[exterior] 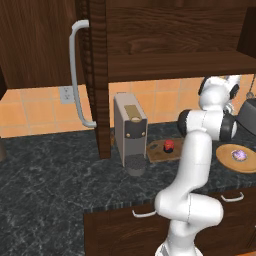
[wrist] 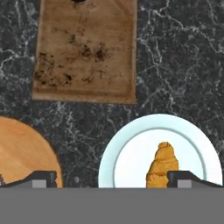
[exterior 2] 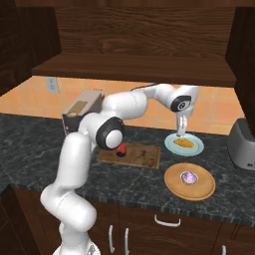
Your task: From the different types of pastries on the counter, select a croissant and place it on the cutting board. Then retrieve a jar of jam from the cabinet and place it alongside the croissant on the cutting board.
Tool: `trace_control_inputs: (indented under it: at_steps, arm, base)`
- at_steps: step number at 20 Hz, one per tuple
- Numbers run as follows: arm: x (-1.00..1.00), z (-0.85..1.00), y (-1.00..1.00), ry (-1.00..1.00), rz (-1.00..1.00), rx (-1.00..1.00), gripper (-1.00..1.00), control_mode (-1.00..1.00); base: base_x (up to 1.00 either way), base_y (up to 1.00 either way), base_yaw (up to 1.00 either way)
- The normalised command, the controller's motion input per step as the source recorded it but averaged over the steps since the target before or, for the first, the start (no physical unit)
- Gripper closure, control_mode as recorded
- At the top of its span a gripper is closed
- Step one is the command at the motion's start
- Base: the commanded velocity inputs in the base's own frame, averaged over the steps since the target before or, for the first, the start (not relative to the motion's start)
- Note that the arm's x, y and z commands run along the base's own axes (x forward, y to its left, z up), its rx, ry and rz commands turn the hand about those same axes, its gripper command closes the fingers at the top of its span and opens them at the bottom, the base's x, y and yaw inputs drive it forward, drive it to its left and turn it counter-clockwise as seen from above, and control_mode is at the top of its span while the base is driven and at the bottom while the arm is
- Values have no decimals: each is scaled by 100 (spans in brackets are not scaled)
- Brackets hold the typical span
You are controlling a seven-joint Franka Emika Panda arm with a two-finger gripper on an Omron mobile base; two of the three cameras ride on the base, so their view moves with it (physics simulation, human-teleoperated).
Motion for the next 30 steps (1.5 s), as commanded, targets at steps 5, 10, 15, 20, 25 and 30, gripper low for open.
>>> trace_control_inputs:
  at_steps: [5, 10, 15, 20, 25, 30]
  arm:
    - [0, -49, -11, -19, -4, -34, -100, -100]
    - [1, -9, -1, -10, 0, -17, -100, -100]
    - [49, 5, 0, 7, -3, 0, -100, -100]
    - [95, 11, -9, 0, 0, 0, -100, -100]
    - [17, -1, -66, 11, -3, 3, -100, -100]
    - [1, -1, -23, 8, 0, 9, -100, -100]
  base:
    - [0, 0, 0]
    - [0, 0, 0]
    - [0, 0, 0]
    - [0, 0, 0]
    - [0, 0, 0]
    - [0, 0, 0]
